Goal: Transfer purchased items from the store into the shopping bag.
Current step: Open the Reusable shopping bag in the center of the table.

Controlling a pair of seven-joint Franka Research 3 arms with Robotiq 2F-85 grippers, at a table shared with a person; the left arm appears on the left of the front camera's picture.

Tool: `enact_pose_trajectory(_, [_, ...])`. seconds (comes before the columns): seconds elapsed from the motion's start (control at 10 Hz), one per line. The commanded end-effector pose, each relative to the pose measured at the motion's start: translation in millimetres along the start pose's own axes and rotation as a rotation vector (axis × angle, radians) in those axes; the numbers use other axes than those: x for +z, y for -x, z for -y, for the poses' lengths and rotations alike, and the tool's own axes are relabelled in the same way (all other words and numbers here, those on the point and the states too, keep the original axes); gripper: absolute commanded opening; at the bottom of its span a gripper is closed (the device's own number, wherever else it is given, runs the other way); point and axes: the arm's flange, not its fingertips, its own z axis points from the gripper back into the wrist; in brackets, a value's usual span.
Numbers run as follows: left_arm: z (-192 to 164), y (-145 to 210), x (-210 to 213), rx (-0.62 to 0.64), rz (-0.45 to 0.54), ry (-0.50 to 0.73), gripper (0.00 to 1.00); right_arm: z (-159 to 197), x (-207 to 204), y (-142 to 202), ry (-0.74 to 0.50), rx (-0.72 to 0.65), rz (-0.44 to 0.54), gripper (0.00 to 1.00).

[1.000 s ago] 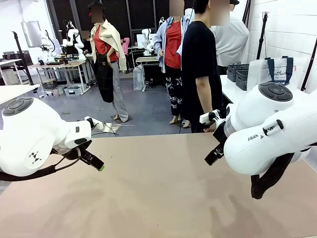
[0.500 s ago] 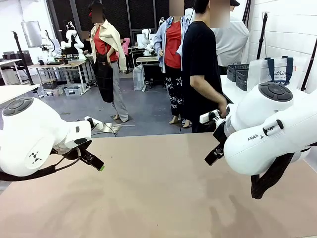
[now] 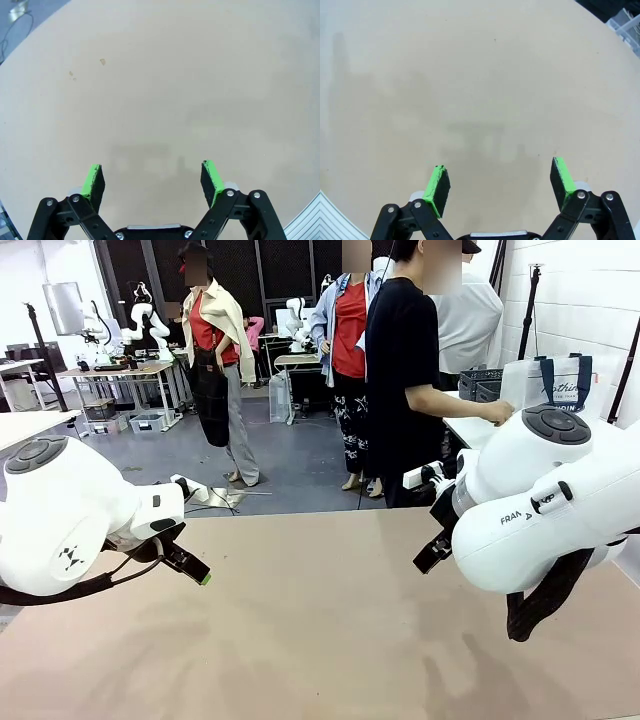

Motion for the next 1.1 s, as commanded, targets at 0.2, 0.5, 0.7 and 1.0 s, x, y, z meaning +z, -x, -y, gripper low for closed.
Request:
enact_pose_trajectory(0.2, [-1.0,0.3,0.0,0.002,0.0,-0.001,1.0,0.1,0.0,0.0,0.0,0.0,0.0,1.0])
enact_pose_trajectory(0.5, [-1.0,0.3,0.0,0.002,0.0,-0.001,1.0,0.1,0.0,0.0,0.0,0.0,0.0,1.0])
enact_pose_trajectory(0.7, [-1.0,0.3,0.0,0.002,0.0,-0.001,1.0,0.1,0.0,0.0,0.0,0.0,0.0,1.0])
enact_pose_trajectory(1.0, [-1.0,0.3,0.0,0.002,0.0,-0.001,1.0,0.1,0.0,0.0,0.0,0.0,0.0,1.0])
